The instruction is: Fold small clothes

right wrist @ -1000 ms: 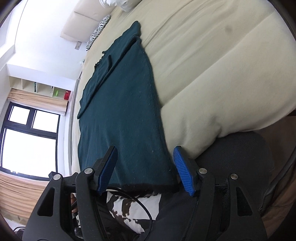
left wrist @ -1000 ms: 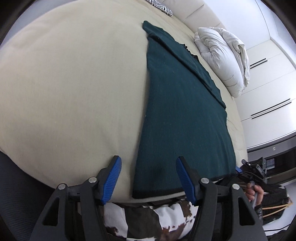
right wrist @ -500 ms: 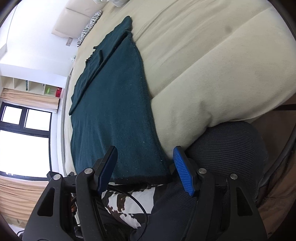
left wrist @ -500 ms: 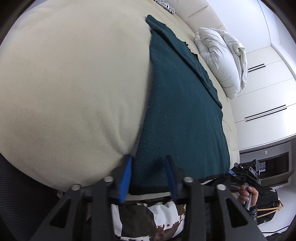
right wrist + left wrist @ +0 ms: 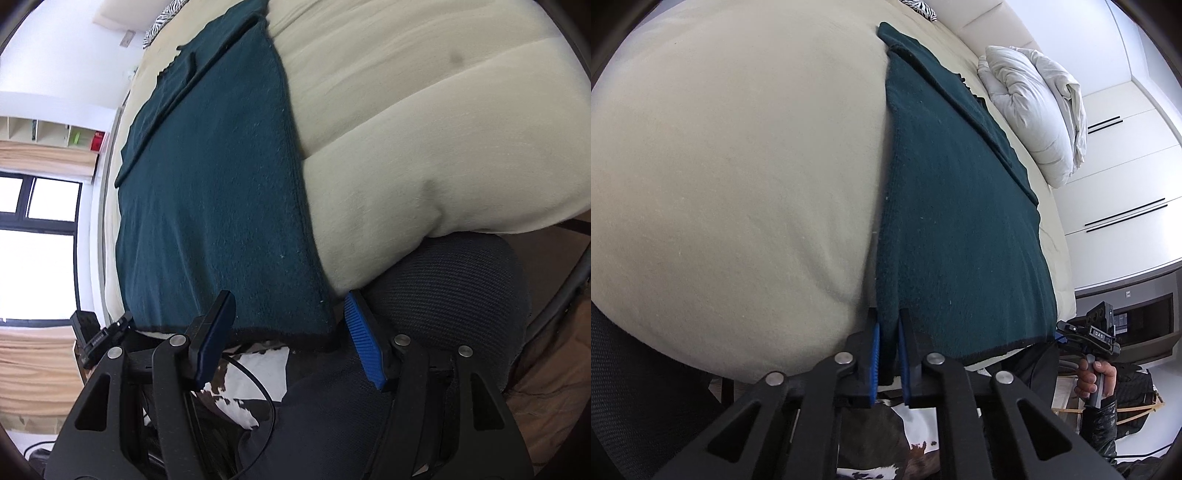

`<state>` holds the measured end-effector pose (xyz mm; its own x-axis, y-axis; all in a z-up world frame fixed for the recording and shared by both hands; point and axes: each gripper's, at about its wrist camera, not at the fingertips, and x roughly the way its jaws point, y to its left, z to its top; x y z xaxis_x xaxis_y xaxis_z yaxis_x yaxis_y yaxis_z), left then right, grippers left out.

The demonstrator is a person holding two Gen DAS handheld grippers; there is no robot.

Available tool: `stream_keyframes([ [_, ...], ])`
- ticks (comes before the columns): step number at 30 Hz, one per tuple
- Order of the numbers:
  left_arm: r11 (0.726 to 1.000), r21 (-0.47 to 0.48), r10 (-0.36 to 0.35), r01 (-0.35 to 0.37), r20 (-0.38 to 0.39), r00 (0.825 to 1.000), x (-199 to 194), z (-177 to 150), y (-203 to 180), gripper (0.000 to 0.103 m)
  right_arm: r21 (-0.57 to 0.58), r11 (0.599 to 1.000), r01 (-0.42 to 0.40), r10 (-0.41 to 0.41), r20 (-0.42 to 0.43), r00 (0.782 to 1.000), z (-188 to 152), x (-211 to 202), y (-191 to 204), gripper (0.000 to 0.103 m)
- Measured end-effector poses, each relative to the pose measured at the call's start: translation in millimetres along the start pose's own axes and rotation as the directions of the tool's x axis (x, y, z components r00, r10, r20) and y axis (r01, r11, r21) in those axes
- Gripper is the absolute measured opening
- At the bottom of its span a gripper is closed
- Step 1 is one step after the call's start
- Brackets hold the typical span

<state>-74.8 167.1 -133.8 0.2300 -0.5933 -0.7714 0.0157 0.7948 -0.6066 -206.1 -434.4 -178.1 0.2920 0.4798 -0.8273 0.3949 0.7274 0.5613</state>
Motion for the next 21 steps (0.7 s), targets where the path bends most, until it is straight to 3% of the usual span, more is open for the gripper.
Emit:
stream_keyframes([
  [3,1.0,0.011,0.008,-0.008,0.002,1.0,-1,0,-2,0.007,-0.01,1.0,-0.001,0.001,-0.01,1.0,-1,4,1,0.049],
  [8,1.0,0.023,0.009,-0.009,0.017,1.0,-6,-1,-4,0.007,0.005,1.0,-0.016,0.016,-0.006,1.0,-6,5,-6,0.016],
  [10,1.0,0.023,0.0,0.0,0.031,1.0,-11,-1,-5,0.007,0.005,1.0,-0.025,0.025,0.004,1.0,-9,5,-8,0.01],
  [15,0.998,0.015,-0.066,0.065,0.087,0.994,-32,1,-8,0.006,-0.001,0.996,-0.085,0.085,0.092,0.992,-13,-12,-5,0.007],
  [21,0.987,-0.001,-0.158,0.16,0.149,0.976,-48,9,-19,0.006,-0.035,0.98,-0.198,0.201,0.201,0.959,-10,-41,11,0.007],
])
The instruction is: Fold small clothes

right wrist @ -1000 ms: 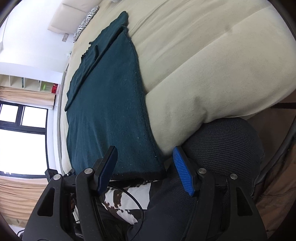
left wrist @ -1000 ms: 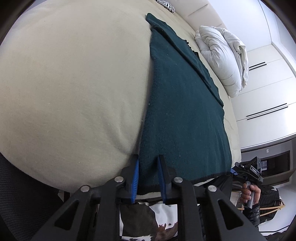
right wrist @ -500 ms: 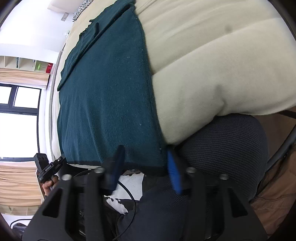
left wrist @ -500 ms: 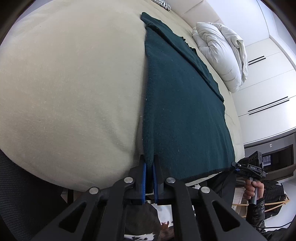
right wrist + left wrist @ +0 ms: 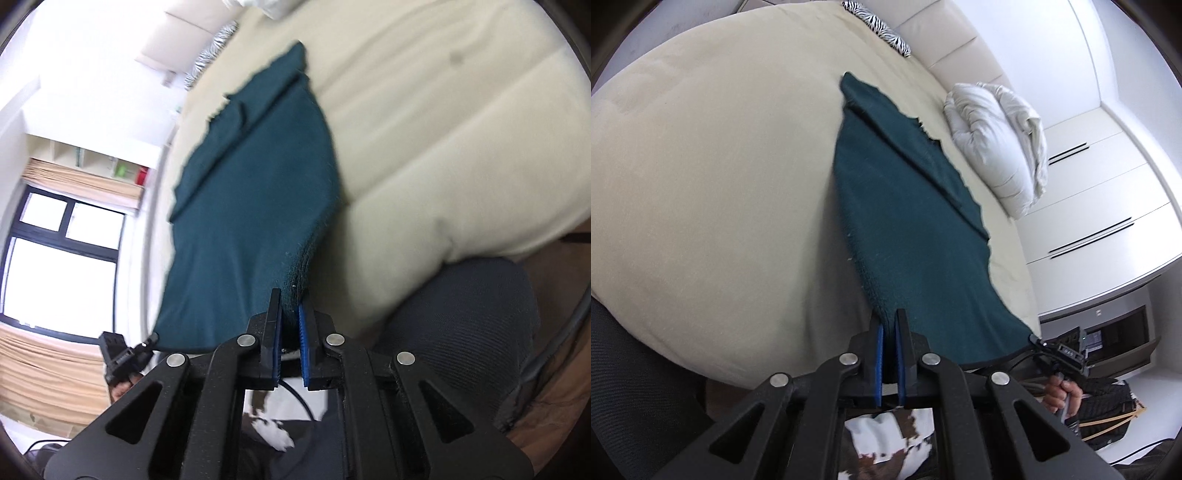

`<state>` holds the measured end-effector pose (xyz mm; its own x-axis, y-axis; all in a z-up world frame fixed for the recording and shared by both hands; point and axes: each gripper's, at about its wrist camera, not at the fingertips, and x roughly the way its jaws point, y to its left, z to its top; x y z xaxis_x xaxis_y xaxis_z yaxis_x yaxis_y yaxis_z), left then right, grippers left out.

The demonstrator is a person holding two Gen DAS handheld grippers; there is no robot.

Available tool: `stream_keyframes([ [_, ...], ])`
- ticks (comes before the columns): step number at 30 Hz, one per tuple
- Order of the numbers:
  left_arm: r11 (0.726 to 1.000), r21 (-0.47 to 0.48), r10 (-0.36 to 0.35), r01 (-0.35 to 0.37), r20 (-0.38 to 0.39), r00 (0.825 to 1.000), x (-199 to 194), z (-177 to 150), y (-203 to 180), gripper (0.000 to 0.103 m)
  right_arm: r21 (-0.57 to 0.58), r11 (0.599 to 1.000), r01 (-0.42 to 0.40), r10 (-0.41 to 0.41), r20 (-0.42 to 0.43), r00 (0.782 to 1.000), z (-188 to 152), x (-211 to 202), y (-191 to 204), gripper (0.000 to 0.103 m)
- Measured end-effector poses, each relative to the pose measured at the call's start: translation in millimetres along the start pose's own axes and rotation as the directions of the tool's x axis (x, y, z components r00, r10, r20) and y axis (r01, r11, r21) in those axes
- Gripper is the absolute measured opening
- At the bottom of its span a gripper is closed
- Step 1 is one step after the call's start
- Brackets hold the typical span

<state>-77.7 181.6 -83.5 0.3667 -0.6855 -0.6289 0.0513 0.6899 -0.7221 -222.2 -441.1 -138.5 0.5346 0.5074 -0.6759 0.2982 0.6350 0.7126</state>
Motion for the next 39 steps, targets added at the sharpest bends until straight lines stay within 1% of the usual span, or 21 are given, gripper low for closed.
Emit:
stream_keyframes([
  [3,0.997,-0.03,-0.068,0.068,0.03,0.997,-2,7,-6,0.006,-0.024,0.999,-0.048,0.049,0.019,0.999,5,0,15,0.007],
  [7,0.986,-0.048,-0.154,0.157,0.067,0.986,-4,25,-19,0.006,-0.044,0.994,-0.096,0.097,0.033,0.995,14,6,29,0.007],
  [11,0.978,-0.034,-0.199,0.204,0.105,0.974,-2,54,-35,0.006,-0.042,0.988,-0.149,0.151,0.069,0.986,33,9,42,0.007],
  [14,0.974,-0.03,-0.22,0.226,0.139,0.966,4,83,-45,0.006,-0.038,0.984,-0.174,0.177,0.109,0.978,58,11,53,0.007],
  [19,0.973,-0.043,-0.215,0.227,0.19,0.958,24,139,-54,0.006,-0.007,0.978,-0.21,0.208,0.185,0.961,115,20,67,0.007],
  [24,0.973,-0.067,-0.202,0.221,0.22,0.954,52,196,-55,0.006,0.042,0.973,-0.226,0.208,0.259,0.943,179,37,70,0.007],
  [27,0.97,-0.1,-0.193,0.22,0.228,0.954,67,224,-45,0.006,0.049,0.975,-0.217,0.194,0.288,0.938,217,52,74,0.007],
  [29,0.968,-0.134,-0.179,0.214,0.237,0.955,83,247,-36,0.006,0.057,0.977,-0.207,0.181,0.303,0.936,242,64,75,0.007],
  [32,0.965,-0.168,-0.157,0.199,0.236,0.959,100,269,-23,0.006,0.069,0.979,-0.193,0.161,0.323,0.933,274,83,75,0.007],
  [35,0.971,-0.167,-0.127,0.168,0.231,0.965,117,291,-16,0.006,0.084,0.981,-0.177,0.14,0.33,0.933,305,103,73,0.007],
  [38,0.974,-0.171,-0.108,0.147,0.222,0.969,133,310,-11,0.006,0.088,0.987,-0.135,0.099,0.33,0.939,329,126,72,0.007],
  [39,0.977,-0.171,-0.091,0.13,0.221,0.971,141,317,-9,0.006,0.095,0.987,-0.132,0.094,0.329,0.94,336,134,71,0.007],
])
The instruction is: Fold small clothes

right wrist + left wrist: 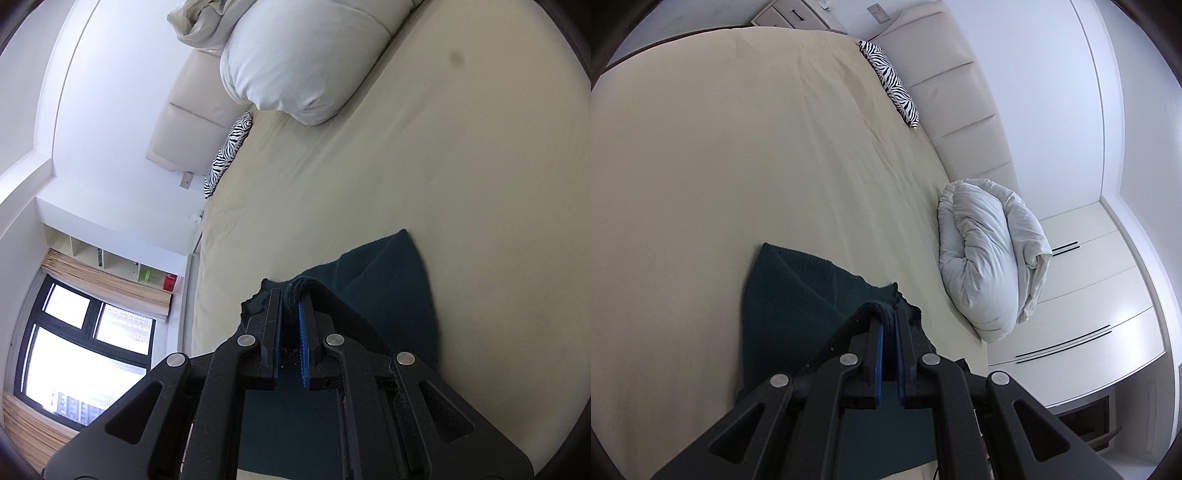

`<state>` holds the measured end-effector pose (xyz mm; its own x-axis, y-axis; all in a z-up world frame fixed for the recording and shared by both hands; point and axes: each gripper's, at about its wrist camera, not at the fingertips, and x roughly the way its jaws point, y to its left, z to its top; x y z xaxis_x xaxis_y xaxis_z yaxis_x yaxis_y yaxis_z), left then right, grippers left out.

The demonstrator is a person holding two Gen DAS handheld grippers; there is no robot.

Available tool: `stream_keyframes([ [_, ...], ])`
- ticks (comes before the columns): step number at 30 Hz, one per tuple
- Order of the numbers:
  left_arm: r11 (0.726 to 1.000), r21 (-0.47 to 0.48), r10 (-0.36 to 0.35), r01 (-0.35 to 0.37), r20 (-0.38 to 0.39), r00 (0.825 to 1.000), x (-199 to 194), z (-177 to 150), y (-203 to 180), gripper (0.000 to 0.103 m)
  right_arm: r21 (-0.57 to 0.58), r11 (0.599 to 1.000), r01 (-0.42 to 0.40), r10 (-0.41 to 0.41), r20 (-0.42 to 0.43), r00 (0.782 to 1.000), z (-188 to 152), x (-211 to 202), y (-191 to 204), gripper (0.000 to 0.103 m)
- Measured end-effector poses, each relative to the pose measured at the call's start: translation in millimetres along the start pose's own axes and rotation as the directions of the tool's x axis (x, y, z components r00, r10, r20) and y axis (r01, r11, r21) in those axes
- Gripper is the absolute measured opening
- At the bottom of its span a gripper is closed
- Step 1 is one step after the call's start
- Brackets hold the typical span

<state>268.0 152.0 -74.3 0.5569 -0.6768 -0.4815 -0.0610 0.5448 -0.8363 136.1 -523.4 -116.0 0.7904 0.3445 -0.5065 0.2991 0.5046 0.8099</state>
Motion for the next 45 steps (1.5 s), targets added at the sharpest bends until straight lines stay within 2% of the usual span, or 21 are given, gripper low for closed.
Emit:
stream_keyframes([
  [6,0.995,-0.051,0.091,-0.09,0.01,0.996,42,24,29,0.008,0.035,0.998,0.058,-0.059,0.005,0.998,28,53,-15,0.007],
  [7,0.992,-0.061,0.112,-0.111,0.004,0.994,47,26,34,0.012,0.034,0.997,0.066,-0.067,0.007,0.998,31,61,-18,0.01],
  [9,0.992,-0.076,0.098,-0.098,0.006,0.995,50,28,39,0.034,0.022,0.991,0.132,-0.132,0.003,0.991,39,82,-23,0.014],
  [10,0.994,-0.063,0.094,-0.093,0.015,0.995,48,26,37,0.039,0.014,0.985,0.173,-0.173,0.0,0.985,42,91,-25,0.026],
  [11,0.994,-0.049,0.095,-0.094,0.021,0.995,43,23,35,0.047,0.008,0.979,0.204,-0.204,-0.001,0.979,44,97,-27,0.045],
  [12,0.994,-0.031,0.102,-0.101,0.027,0.994,38,19,33,0.049,0.007,0.975,0.222,-0.222,0.006,0.975,45,101,-30,0.052],
  [14,0.995,-0.01,0.104,-0.104,0.027,0.994,30,10,30,0.049,0.009,0.976,0.219,-0.219,0.043,0.975,43,96,-34,0.054],
  [17,0.991,0.034,0.132,-0.133,0.033,0.991,16,-9,25,0.049,-0.023,0.978,0.208,-0.207,0.044,0.977,38,84,-32,0.054],
  [20,0.981,0.089,0.167,-0.17,0.04,0.985,4,-33,20,0.049,-0.112,0.969,0.221,-0.218,0.041,0.975,21,60,-19,0.054],
  [23,0.966,0.146,0.21,-0.215,0.051,0.976,-6,-60,15,0.049,-0.251,0.933,0.258,-0.259,0.032,0.965,-5,38,-5,0.054],
  [27,0.94,0.209,0.263,-0.27,0.061,0.963,-18,-91,15,0.049,-0.377,0.871,0.314,-0.329,0.027,0.944,-43,15,1,0.054],
  [31,0.907,0.247,0.33,-0.341,0.088,0.94,-28,-114,23,0.049,-0.434,0.84,0.325,-0.352,0.019,0.936,-85,-14,-5,0.053],
  [35,0.88,0.292,0.363,-0.375,0.096,0.927,-30,-129,23,0.049,-0.476,0.805,0.354,-0.381,0.043,0.924,-114,-38,-12,0.052],
  [39,0.852,0.328,0.395,-0.409,0.111,0.912,-24,-138,23,0.049,-0.469,0.807,0.359,-0.385,0.043,0.922,-123,-48,-20,0.052],
  [41,0.849,0.327,0.4,-0.414,0.113,0.909,-22,-139,24,0.048,-0.463,0.808,0.365,-0.385,0.054,0.921,-122,-49,-20,0.052],
  [45,0.835,0.34,0.418,-0.433,0.122,0.9,-21,-139,27,0.036,-0.486,0.794,0.364,-0.375,0.08,0.924,-120,-51,-12,0.051],
])
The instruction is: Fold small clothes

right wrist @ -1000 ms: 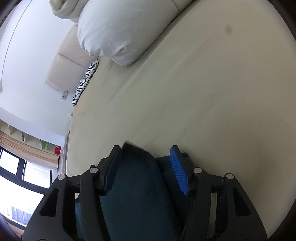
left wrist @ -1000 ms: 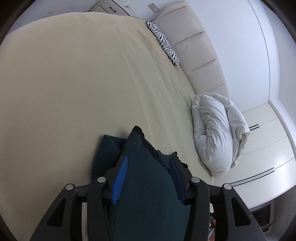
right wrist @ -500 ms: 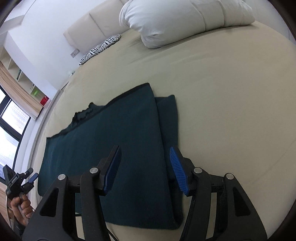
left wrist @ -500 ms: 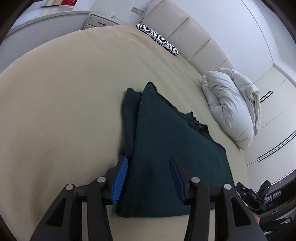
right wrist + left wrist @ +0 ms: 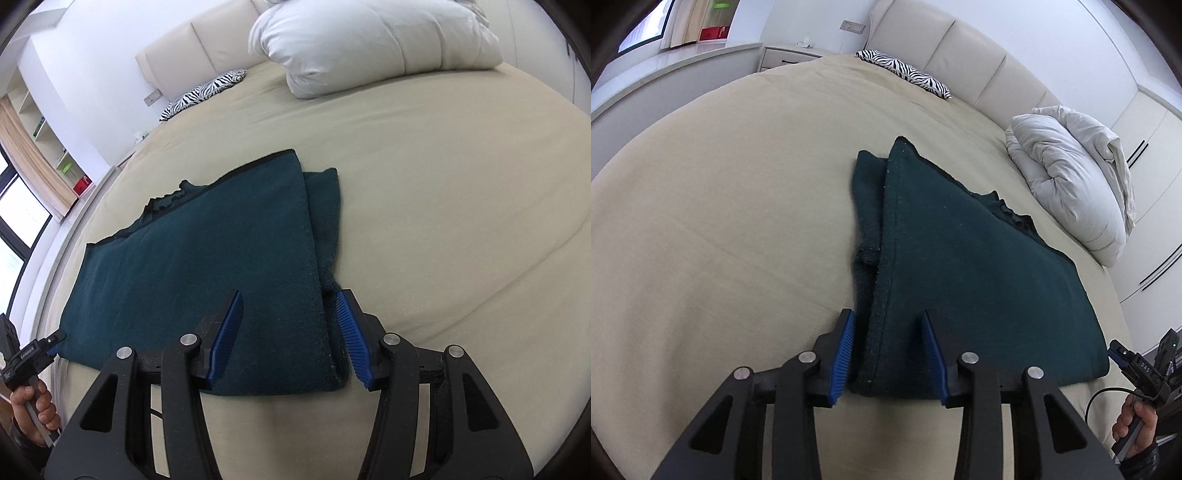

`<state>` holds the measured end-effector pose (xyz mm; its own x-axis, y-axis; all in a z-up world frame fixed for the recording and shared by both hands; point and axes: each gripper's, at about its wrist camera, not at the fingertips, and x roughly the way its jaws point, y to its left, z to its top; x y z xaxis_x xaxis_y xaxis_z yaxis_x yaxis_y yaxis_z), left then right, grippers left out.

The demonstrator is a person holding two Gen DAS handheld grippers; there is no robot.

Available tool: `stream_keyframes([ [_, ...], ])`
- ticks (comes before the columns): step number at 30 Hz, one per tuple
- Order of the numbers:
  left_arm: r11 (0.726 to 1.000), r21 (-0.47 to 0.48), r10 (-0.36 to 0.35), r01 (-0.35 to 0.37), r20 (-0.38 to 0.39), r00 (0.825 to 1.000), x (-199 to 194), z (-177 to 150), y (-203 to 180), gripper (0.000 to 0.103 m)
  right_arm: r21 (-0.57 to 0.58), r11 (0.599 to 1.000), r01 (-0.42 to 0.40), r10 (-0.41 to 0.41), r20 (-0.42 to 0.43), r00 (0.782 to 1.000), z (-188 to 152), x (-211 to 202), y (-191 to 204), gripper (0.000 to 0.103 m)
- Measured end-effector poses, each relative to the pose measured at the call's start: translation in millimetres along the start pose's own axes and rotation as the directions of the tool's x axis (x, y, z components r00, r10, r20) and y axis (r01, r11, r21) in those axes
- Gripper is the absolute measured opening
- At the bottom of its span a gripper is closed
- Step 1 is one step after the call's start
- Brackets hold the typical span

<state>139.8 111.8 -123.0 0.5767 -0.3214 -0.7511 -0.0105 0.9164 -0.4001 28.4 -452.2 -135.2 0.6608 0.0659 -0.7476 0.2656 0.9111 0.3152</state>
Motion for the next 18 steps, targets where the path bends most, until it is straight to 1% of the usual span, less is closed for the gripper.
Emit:
stream_keyframes([
  [3,1.0,0.005,0.011,-0.011,0.0,1.0,0,0,1,0.032,-0.026,1.0,0.014,-0.014,-0.005,1.0,-1,1,4,0.049],
  [6,0.999,0.02,0.028,-0.028,0.009,1.0,-1,0,-2,0.031,0.0,0.999,0.038,-0.038,-0.001,0.999,-3,2,-2,0.048],
  [9,0.998,0.043,0.049,-0.049,0.021,0.999,-2,0,-7,0.032,0.025,0.999,0.038,-0.038,-0.012,0.999,-6,5,-7,0.048],
  [10,0.997,0.051,0.056,-0.057,0.026,0.998,-2,0,-9,0.032,0.018,0.999,0.036,-0.036,-0.015,0.999,-8,5,-6,0.045],
  [11,0.997,0.054,0.061,-0.063,0.029,0.998,-3,0,-10,0.032,0.006,0.999,0.035,-0.035,-0.016,0.999,-9,5,-5,0.04],
  [12,0.996,0.055,0.064,-0.065,0.034,0.997,-3,-1,-10,0.032,-0.01,0.999,0.034,-0.035,-0.018,0.999,-10,5,-2,0.037],
  [13,0.996,0.056,0.066,-0.068,0.041,0.997,-4,-1,-10,0.032,-0.019,0.999,0.037,-0.037,-0.018,0.999,-11,5,-1,0.032],
  [15,0.995,0.061,0.075,-0.079,0.056,0.996,-6,-1,-11,0.032,-0.034,0.998,0.048,-0.048,-0.01,0.999,-12,4,2,0.027],
  [17,0.994,0.067,0.087,-0.091,0.068,0.994,-8,-1,-12,0.031,-0.037,0.998,0.055,-0.055,-0.005,0.998,-12,3,2,0.016],
  [18,0.993,0.07,0.089,-0.094,0.073,0.993,-8,-2,-12,0.03,-0.041,0.997,0.06,-0.06,-0.004,0.998,-11,3,2,0.013],
])
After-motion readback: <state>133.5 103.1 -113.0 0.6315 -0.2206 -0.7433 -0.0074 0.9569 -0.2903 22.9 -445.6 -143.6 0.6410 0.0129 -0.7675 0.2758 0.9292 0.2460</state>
